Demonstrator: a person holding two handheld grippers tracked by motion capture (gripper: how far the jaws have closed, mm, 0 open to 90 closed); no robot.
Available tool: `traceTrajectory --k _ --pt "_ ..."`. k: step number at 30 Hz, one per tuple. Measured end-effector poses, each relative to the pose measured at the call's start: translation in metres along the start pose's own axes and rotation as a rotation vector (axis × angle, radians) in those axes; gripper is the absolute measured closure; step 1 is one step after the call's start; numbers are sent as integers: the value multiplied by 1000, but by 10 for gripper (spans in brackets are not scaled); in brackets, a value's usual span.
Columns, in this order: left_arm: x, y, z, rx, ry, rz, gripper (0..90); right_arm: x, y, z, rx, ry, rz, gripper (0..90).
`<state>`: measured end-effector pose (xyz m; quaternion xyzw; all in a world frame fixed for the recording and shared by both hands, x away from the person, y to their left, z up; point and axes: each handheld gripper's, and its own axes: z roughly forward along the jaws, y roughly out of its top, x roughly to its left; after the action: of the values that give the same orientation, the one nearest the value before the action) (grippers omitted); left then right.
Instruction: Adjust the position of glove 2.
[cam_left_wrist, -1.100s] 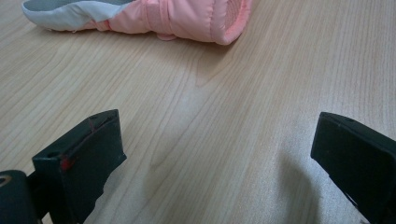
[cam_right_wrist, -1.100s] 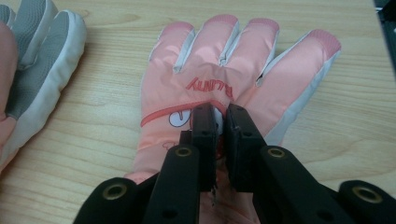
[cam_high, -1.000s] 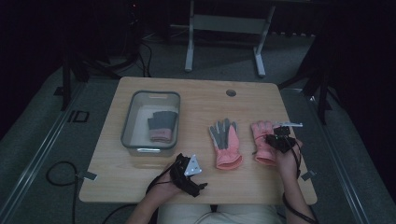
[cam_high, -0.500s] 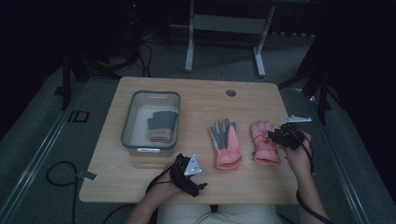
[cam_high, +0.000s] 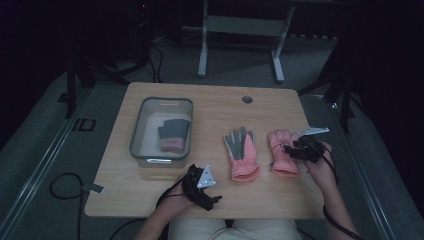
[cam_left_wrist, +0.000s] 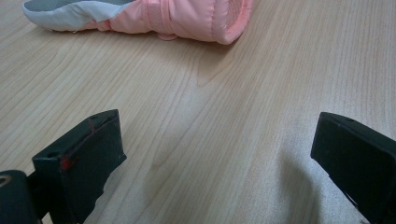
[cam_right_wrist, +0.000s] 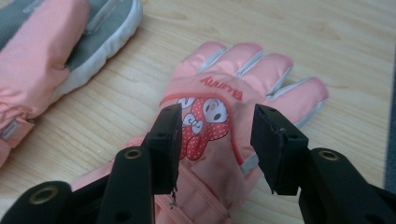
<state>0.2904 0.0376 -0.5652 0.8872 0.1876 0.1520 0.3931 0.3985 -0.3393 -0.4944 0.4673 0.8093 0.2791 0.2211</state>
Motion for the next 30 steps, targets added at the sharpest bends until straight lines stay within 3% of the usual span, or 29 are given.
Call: traceTrajectory --k 4,7,9,12,19,22,26,30 --pt "0 0 0 -6 -1 -2 18 0 -7 15 39 -16 10 540" --pt "0 0 0 -4 2 -1 18 -2 -11 21 38 -8 29 551" --pt "0 0 0 -6 2 -1 18 -4 -15 26 27 1 56 640" --pt "0 0 0 -1 3 2 18 0 -13 28 37 -9 44 767" --pt "0 0 0 -1 9 4 18 -1 -13 29 17 5 104 839" --pt "1 0 0 -7 8 1 18 -5 -13 21 -15 14 150 861" --pt "1 0 0 -6 9 3 18 -3 -8 11 -40 -4 150 863" --pt "1 0 0 -5 9 1 18 2 9 -13 -93 -10 139 862"
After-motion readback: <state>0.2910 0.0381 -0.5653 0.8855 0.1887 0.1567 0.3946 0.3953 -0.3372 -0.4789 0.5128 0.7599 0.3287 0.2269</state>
